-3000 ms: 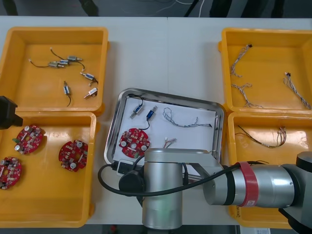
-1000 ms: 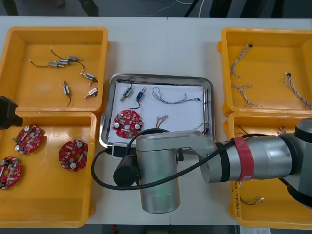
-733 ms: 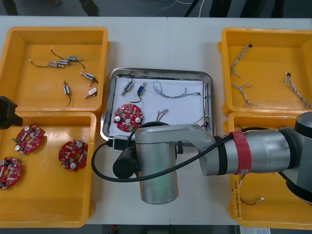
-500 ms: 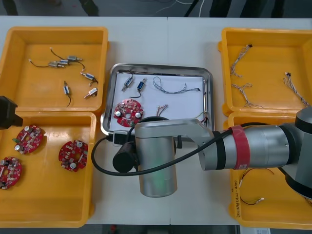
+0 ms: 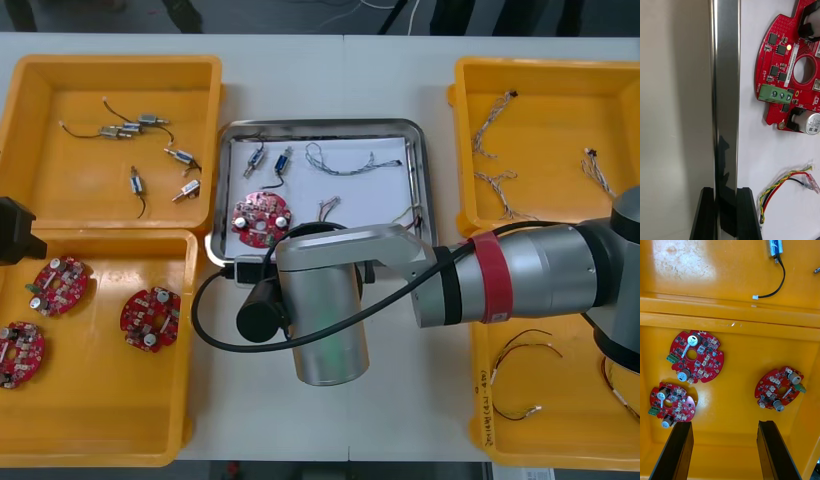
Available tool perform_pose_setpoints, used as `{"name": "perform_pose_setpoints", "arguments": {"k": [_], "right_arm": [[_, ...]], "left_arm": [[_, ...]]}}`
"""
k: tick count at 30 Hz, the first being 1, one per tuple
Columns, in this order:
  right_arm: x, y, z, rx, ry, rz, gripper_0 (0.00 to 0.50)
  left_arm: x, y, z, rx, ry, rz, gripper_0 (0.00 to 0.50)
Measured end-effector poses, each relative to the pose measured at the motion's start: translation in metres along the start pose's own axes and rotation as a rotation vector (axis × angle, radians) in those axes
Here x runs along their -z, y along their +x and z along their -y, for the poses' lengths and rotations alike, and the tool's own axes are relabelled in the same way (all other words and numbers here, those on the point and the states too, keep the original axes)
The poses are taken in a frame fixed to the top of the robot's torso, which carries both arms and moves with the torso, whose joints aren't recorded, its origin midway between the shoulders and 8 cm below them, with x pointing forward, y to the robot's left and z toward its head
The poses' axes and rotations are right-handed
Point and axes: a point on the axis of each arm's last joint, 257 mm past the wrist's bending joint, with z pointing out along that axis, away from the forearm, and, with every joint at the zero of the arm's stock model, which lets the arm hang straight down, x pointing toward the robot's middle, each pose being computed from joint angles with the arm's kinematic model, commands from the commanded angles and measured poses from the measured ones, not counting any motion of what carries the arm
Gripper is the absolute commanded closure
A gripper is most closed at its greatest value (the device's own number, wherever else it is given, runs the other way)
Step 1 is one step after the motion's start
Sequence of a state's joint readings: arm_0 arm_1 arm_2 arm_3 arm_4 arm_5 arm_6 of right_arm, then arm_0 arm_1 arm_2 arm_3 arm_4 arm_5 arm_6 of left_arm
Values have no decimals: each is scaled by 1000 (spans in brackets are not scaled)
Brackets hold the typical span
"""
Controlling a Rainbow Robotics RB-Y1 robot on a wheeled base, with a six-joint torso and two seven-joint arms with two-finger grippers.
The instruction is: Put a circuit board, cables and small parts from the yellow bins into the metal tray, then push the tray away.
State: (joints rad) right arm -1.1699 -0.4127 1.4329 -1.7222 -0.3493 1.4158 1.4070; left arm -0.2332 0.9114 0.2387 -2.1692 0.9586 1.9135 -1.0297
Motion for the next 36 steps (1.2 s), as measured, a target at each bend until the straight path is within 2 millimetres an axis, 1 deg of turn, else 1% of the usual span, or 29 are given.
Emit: {"name": "perform_pose_setpoints", "arguments": {"k": [9, 13, 17, 23, 30, 36], "right_arm": [[-12, 6, 14, -16, 17, -5, 500], [-15, 6, 24, -22, 29, -5, 500], [-17, 5, 32, -31, 27, -4, 500], [-20, 0, 50, -37, 49, 10, 500], [-33, -8, 70, -49, 70, 61, 500], [-38, -5, 81, -21, 95, 55, 500]], "left_arm": [[0, 0, 0, 0, 0, 0, 0], [0, 0, 0, 0, 0, 0, 0], [0, 0, 0, 0, 0, 0, 0], [0, 0, 0, 0, 0, 0, 0], [0, 0, 0, 0, 0, 0, 0], [0, 0, 0, 0, 0, 0, 0]]}}
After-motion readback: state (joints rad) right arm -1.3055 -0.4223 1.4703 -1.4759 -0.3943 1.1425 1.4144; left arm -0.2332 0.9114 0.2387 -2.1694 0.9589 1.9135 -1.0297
